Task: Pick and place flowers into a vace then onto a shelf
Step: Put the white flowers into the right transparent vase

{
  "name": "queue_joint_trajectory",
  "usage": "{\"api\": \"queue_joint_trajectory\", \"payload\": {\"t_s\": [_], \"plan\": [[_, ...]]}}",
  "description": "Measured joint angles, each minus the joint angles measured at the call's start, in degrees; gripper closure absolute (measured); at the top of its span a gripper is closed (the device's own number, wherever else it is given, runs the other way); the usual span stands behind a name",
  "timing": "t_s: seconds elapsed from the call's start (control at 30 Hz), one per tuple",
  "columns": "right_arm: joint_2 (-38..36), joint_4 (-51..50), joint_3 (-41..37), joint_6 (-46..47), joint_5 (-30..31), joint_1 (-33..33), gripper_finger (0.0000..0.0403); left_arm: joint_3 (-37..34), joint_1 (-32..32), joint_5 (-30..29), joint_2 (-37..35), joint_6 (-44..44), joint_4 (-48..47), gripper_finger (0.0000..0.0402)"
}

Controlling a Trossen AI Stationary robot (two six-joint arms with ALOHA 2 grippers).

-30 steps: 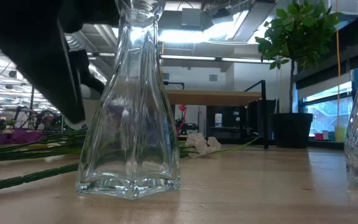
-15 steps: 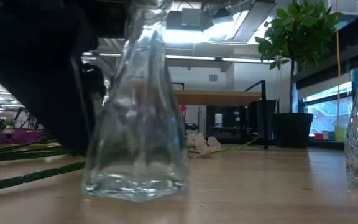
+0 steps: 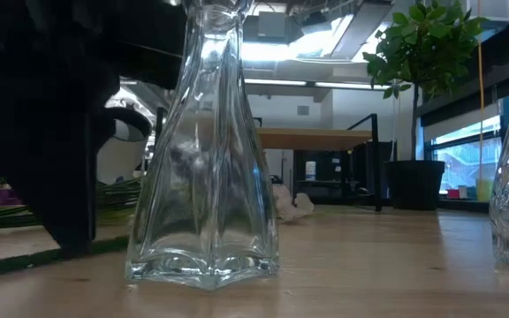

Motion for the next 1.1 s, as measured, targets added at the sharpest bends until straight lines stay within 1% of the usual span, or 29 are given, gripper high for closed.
{"api": "queue_joint_trajectory", "payload": {"t_s": [0.1,0.23,0.4,0.57,0.77,0.93,1.0,1.1], "plan": [[0.0,0.0,0.0,0.0,0.9,0.0,0.0116,0.1,0.0,0.8,0.6,-0.7,2.2,0.0252],[0.0,-0.1,0.0,0.0,1.0,0.0,0.0116,0.2,0.0,1.0,1.0,-3.4,2.2,0.0252],[0.0,-0.3,0.0,0.0,1.0,0.0,0.0116,0.3,0.7,3.7,1.0,-5.2,0.7,0.0257],[0.0,-0.4,0.0,0.0,1.0,0.0,0.0116,-0.5,2.0,6.6,1.0,-8.6,-0.5,0.0291],[0.0,-0.4,0.0,0.0,1.0,0.0,0.0116,-0.7,3.4,8.5,1.1,-8.4,-1.3,0.0347],[0.0,-0.4,0.0,0.0,1.0,0.0,0.0116,-0.7,4.2,9.5,1.2,-8.3,-1.9,0.0385],[0.0,-0.4,0.0,0.0,1.0,0.0,0.0116,-0.7,4.4,9.6,1.2,-8.2,-2.0,0.0393],[0.0,-0.4,0.0,0.0,1.0,0.0,0.0116,-0.7,4.4,9.5,1.2,-6.6,-2.0,0.0393]]}}
